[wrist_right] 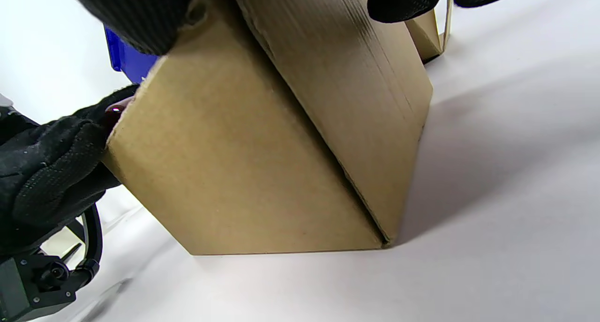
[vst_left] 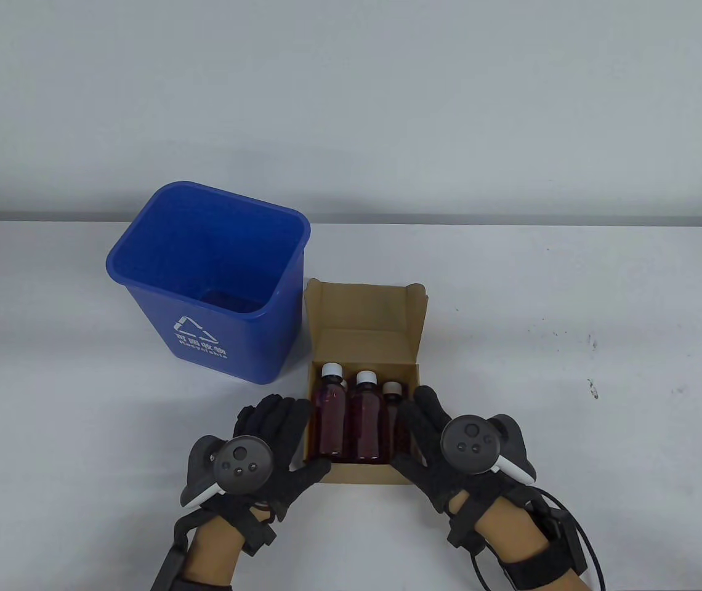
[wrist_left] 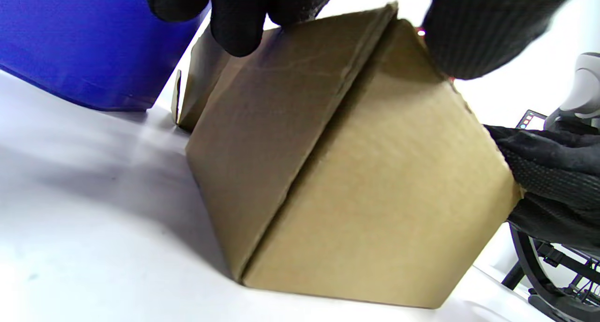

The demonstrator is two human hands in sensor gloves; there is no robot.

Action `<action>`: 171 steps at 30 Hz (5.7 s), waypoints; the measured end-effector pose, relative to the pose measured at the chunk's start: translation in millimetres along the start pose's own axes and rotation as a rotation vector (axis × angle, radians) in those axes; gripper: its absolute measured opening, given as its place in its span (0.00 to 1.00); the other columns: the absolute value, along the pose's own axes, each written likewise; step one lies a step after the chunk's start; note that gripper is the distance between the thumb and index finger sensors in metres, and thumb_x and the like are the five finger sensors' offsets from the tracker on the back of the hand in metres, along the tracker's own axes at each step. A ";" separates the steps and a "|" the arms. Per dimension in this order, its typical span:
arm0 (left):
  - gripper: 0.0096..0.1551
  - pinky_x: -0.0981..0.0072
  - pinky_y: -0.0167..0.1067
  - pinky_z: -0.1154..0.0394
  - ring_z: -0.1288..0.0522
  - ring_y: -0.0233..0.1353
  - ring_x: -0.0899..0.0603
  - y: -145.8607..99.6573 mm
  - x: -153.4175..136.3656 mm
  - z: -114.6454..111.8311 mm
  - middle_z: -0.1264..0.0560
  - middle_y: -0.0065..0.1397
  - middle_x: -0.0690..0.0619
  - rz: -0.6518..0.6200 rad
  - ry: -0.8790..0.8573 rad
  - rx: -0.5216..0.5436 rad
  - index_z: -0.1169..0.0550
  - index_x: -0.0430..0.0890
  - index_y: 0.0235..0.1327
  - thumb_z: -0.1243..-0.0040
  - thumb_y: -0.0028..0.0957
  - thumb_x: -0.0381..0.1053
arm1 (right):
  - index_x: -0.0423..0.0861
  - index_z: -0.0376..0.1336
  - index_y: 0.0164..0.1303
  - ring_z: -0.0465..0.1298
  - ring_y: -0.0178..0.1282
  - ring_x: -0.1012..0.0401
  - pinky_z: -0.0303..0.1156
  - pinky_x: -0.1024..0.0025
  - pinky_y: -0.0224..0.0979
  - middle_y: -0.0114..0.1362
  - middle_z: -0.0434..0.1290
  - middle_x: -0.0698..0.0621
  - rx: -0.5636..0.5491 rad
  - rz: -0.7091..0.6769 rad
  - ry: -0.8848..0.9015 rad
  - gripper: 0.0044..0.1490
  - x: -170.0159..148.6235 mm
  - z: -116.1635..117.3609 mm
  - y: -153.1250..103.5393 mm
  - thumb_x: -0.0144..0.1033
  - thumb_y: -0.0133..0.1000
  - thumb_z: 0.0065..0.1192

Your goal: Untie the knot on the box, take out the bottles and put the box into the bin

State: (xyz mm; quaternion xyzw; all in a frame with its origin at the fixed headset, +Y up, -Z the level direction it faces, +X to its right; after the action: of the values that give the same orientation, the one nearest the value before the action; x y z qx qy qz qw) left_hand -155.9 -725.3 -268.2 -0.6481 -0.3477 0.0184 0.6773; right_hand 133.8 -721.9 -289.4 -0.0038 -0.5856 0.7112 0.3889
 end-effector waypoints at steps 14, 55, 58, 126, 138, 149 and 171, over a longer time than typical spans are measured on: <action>0.59 0.18 0.71 0.55 0.50 0.82 0.21 0.7 5.6 4.0 0.44 0.83 0.38 -0.004 0.044 -0.020 0.47 0.42 0.83 0.44 0.48 0.74 | 0.34 0.47 0.76 0.68 0.65 0.40 0.67 0.47 0.62 0.79 0.50 0.33 -0.141 -0.006 -0.293 0.53 61.4 -28.6 22.4 0.54 0.53 0.61; 0.58 0.20 0.71 0.47 0.40 0.79 0.21 1.0 12.5 -1.8 0.39 0.80 0.35 -0.010 0.015 -0.076 0.49 0.43 0.83 0.43 0.50 0.71 | 0.36 0.29 0.75 0.58 0.67 0.43 0.61 0.54 0.63 0.81 0.37 0.35 0.464 0.613 0.103 0.62 37.3 -1.9 97.9 0.47 0.54 0.64; 0.57 0.20 0.70 0.46 0.40 0.79 0.21 1.3 12.0 -2.0 0.39 0.80 0.34 -0.010 0.014 -0.077 0.49 0.43 0.83 0.43 0.50 0.70 | 0.32 0.30 0.75 0.67 0.59 0.47 0.66 0.59 0.56 0.80 0.39 0.32 0.512 0.672 0.144 0.64 32.5 -2.7 102.4 0.47 0.53 0.68; 0.58 0.22 0.70 0.43 0.37 0.77 0.21 1.5 16.8 -5.5 0.38 0.78 0.34 0.002 0.042 -0.067 0.51 0.38 0.81 0.45 0.50 0.70 | 0.40 0.66 0.47 0.85 0.28 0.59 0.82 0.72 0.30 0.57 0.72 0.41 -0.024 0.617 0.005 0.34 44.3 -66.0 77.2 0.61 0.53 0.60; 0.58 0.22 0.70 0.43 0.37 0.77 0.21 0.7 16.6 -5.1 0.38 0.78 0.34 0.002 0.042 -0.067 0.51 0.39 0.81 0.45 0.50 0.70 | 0.39 0.68 0.46 0.85 0.28 0.56 0.82 0.68 0.29 0.55 0.73 0.40 -0.241 0.407 -0.261 0.34 81.6 -118.2 48.0 0.60 0.52 0.61; 0.58 0.22 0.69 0.43 0.37 0.77 0.21 -0.1 16.3 -5.1 0.37 0.78 0.34 0.005 0.047 -0.065 0.51 0.39 0.81 0.45 0.50 0.70 | 0.38 0.69 0.45 0.86 0.26 0.56 0.82 0.68 0.27 0.54 0.75 0.39 -0.383 0.366 -0.368 0.34 59.9 -154.7 14.5 0.60 0.53 0.61; 0.57 0.22 0.70 0.43 0.37 0.77 0.21 -0.5 17.8 -5.0 0.36 0.78 0.35 0.016 0.085 -0.043 0.49 0.40 0.81 0.45 0.50 0.71 | 0.38 0.69 0.49 0.85 0.28 0.56 0.82 0.67 0.29 0.56 0.74 0.38 -0.465 0.685 -0.454 0.35 -119.6 -198.7 -60.9 0.59 0.53 0.62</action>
State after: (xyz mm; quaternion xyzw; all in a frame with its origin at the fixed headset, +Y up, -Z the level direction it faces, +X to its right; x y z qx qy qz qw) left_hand -140.1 -721.2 -259.3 -0.6654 -0.3136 -0.0112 0.6773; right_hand 342.2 -623.0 -354.7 -0.1284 -0.7646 0.6313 -0.0173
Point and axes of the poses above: the tracker on the back of each hand, its own x axis roughly to the thumb side, its own y axis roughly from the wrist to the fingertips, z = x × y, the point moved 1 cm from there along y, roughly from the wrist to the fingertips
